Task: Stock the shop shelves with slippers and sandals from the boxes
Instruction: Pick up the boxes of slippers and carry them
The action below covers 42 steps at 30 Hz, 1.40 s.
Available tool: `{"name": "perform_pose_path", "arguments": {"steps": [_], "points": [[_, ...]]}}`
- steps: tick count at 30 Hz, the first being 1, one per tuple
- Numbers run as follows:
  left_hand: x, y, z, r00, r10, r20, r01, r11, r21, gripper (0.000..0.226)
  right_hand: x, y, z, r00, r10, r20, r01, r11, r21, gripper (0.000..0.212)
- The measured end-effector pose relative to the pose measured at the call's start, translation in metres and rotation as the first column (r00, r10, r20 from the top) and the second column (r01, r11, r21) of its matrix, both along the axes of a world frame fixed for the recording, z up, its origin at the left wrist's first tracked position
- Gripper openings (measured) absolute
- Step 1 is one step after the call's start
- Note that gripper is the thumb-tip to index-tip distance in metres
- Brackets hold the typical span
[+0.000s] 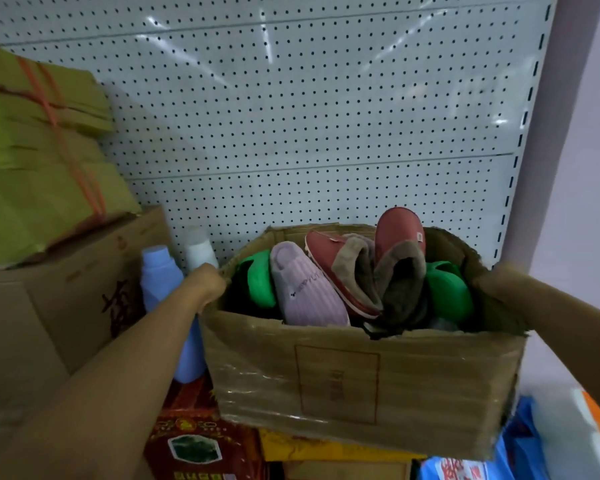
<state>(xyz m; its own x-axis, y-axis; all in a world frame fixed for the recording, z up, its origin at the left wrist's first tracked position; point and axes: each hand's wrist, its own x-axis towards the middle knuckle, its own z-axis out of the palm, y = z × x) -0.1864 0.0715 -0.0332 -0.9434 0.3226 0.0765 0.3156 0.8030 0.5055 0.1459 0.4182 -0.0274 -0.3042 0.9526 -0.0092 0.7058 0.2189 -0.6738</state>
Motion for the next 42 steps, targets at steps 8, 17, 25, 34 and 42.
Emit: {"name": "perform_pose_path", "arguments": {"steps": [8,17,25,34,42], "points": [[0.044,-0.020,0.007,0.995,0.026,-0.099,-0.015,0.993,0.115,0.035,0.041,-0.031,0.008,0.997,0.033,-0.068,-0.025,0.993,0.114,0.023],[0.164,-0.070,0.015,0.983,0.168,-0.079,-0.142,0.955,0.261,0.028,0.111,-0.038,0.024,0.984,0.168,-0.062,-0.155,0.972,0.175,0.027],[0.323,-0.144,0.009,0.926,0.378,-0.022,-0.344,0.866,0.364,0.024,0.159,-0.051,0.045,0.907,0.420,0.025,-0.413,0.877,0.245,0.029],[0.474,-0.257,-0.021,0.785,0.618,0.031,-0.602,0.752,0.270,0.021,0.163,-0.136,0.023,0.738,0.674,0.019,-0.662,0.719,0.212,0.028],[0.598,-0.383,-0.055,0.590,0.802,0.097,-0.799,0.561,0.217,0.019,0.143,-0.271,-0.007,0.462,0.887,0.015,-0.880,0.456,0.132,0.035]]}}
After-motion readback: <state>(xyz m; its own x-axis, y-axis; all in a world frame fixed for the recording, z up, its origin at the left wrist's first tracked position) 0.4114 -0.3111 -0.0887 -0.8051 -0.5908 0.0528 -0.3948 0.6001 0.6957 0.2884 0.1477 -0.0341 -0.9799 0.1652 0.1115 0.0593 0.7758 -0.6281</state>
